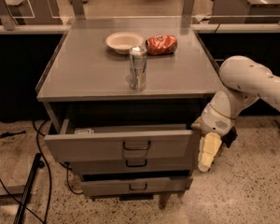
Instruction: Open top drawer
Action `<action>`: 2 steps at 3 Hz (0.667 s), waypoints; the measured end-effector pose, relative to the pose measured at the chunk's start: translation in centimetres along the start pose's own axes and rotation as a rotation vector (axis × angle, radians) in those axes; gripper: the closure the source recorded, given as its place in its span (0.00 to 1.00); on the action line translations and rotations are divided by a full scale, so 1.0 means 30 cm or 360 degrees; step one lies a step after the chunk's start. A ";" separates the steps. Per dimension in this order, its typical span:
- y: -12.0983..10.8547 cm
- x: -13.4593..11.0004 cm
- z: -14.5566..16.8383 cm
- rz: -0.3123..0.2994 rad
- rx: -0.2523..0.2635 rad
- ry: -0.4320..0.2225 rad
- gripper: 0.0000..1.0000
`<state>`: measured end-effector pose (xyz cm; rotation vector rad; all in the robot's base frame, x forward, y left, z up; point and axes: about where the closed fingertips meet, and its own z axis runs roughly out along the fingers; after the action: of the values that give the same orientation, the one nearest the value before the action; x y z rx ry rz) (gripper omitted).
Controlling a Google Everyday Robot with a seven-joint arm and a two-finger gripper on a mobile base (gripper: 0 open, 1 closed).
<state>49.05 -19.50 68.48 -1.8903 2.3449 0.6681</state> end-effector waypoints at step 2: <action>0.135 0.049 -0.064 0.0011 -0.0239 -0.0124 0.00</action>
Offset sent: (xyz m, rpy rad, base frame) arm -0.0706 -0.0268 0.0504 0.1765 0.2606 0.0269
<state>45.29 -20.93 70.97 -1.8764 2.3142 0.9251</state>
